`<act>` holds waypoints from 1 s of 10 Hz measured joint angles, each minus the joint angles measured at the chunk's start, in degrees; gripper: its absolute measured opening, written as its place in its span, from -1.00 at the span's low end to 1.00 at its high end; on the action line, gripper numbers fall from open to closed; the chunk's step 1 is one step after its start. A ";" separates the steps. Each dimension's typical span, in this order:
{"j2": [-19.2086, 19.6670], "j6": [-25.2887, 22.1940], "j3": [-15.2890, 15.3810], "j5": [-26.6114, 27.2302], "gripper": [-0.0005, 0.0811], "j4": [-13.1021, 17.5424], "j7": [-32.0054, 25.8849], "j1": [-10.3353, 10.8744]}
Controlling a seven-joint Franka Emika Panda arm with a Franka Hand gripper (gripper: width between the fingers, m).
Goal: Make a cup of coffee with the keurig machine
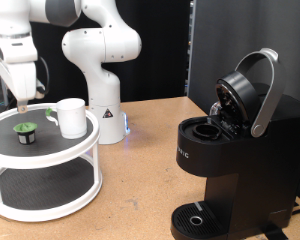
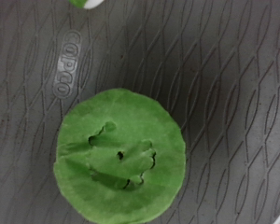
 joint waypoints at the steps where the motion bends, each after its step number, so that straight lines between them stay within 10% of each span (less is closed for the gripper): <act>1: 0.57 1.47 -0.20 -0.38 0.98 -0.81 0.12 -0.07; 10: 6.37 16.07 -2.24 -2.42 0.98 -7.75 1.31 -1.19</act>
